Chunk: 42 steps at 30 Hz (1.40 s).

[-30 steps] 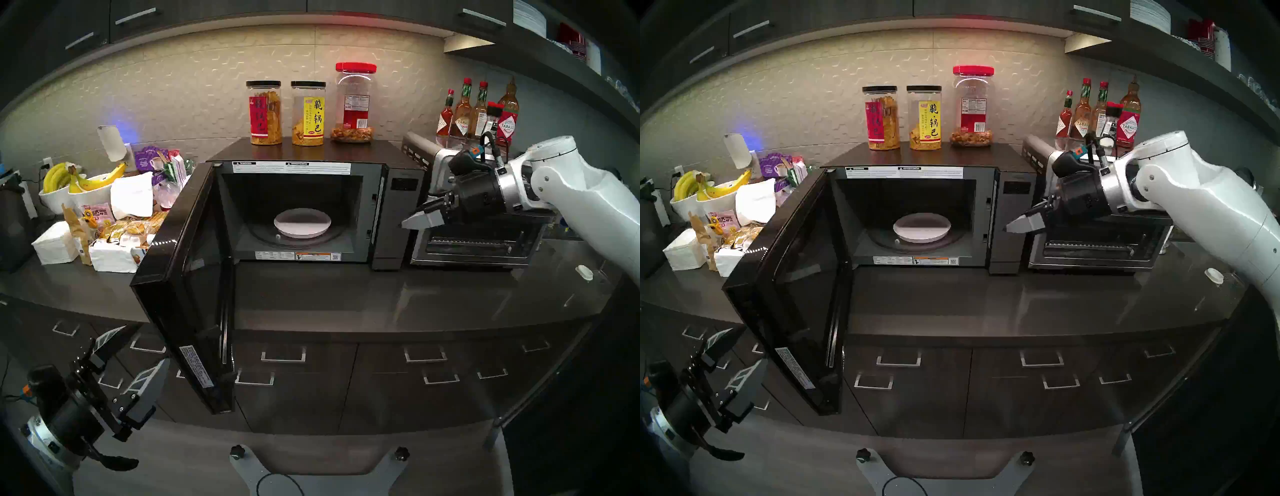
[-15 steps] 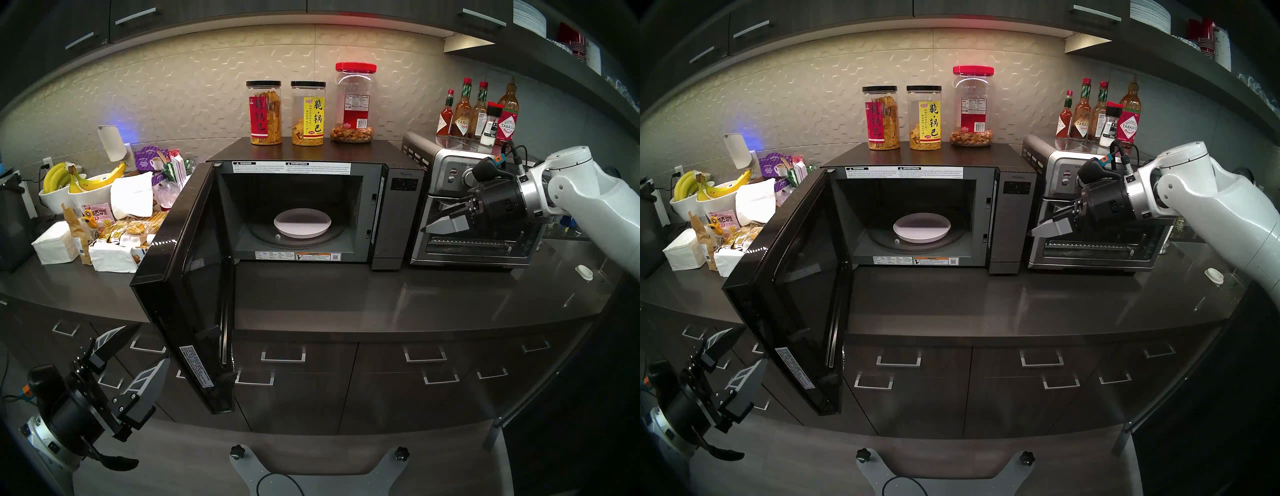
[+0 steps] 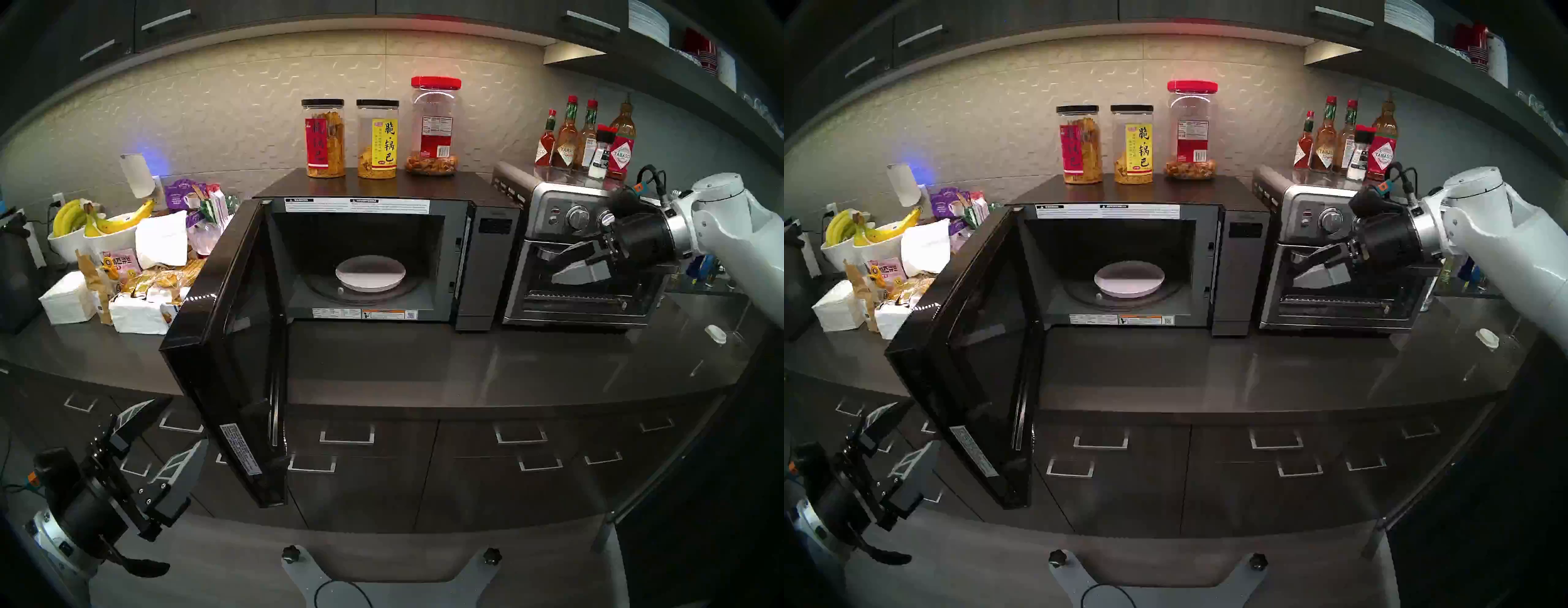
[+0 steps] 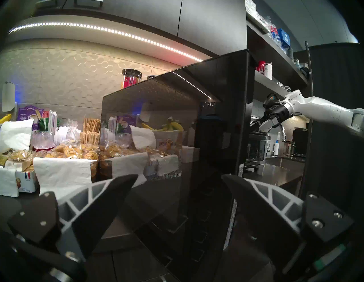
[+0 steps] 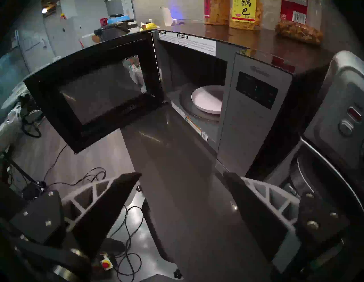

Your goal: Open the microwave, put the plate inside, and close the door

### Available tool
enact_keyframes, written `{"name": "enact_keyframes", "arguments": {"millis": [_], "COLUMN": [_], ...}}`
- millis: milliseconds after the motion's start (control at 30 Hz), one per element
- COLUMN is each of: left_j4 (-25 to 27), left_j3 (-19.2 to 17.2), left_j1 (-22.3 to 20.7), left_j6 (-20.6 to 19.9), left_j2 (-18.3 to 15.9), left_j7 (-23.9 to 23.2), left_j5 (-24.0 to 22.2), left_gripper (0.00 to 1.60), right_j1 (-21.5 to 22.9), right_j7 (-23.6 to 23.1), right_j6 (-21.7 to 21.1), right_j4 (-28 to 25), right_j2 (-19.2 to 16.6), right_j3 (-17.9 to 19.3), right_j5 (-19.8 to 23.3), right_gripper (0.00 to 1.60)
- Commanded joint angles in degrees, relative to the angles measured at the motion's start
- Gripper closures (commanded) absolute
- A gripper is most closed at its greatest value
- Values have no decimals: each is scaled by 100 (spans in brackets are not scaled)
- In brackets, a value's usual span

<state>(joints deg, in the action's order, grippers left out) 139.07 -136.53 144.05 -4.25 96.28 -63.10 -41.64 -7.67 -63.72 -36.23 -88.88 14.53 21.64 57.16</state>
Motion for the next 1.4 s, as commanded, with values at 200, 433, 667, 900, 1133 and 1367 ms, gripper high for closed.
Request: {"name": "enact_keyframes", "arguments": {"millis": [200,433,667,900,1133,1367], "left_j4": [93,93,93,93,93,93], "left_j3": [12,10,8,6,4,2], "left_j1": [-20,-24,-29,-33,-38,-43], "left_j6": [-14,-18,-22,-26,-30,-34], "left_j2": [5,9,13,17,21,26], "left_j7": [2,-2,-6,-11,-15,-20], "left_j5": [-16,-14,-11,-8,-5,-1], "left_gripper": [0,0,0,0,0,0], "right_j1": [193,211,223,229,236,240], "right_j7": [-697,-918,-1033,-1052,-1057,-1061], "right_j6": [223,220,222,226,229,231], "right_j4": [313,390,407,420,427,430], "right_j2": [182,219,218,226,229,231], "right_j3": [36,60,65,62,55,50], "right_j5": [-446,-554,-623,-637,-636,-636], "right_gripper": [0,0,0,0,0,0]}}
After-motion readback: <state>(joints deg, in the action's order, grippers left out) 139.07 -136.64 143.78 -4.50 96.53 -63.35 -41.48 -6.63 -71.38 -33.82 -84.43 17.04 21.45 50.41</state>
